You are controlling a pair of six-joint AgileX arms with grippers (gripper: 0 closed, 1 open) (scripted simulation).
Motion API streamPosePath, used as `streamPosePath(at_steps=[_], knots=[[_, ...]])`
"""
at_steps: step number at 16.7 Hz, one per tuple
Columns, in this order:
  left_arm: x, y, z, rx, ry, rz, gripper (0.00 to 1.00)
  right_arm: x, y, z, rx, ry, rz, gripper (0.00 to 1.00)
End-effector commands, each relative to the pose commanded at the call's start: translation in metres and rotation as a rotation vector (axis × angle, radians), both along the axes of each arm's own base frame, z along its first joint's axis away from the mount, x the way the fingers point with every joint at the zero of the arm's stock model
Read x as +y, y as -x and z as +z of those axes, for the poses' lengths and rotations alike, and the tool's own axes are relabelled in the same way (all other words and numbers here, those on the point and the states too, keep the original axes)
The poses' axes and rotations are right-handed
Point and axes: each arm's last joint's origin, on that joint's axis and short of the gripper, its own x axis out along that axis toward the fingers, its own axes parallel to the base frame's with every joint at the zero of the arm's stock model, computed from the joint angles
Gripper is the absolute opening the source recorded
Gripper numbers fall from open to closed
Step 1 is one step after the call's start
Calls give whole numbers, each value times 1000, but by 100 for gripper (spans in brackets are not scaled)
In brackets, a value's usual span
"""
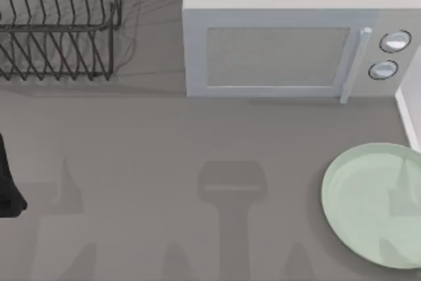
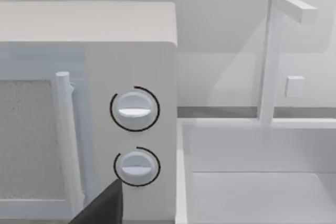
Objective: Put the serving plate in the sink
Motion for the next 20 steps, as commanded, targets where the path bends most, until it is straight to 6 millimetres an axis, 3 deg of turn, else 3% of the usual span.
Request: streamPosePath(at_steps=[14,20], knots=[[0,0,0,0,0,0,100,0,0,0,0,0,0,100],[0,0,0,0,0,0,100,10,-6,32,196,-77,75,100]])
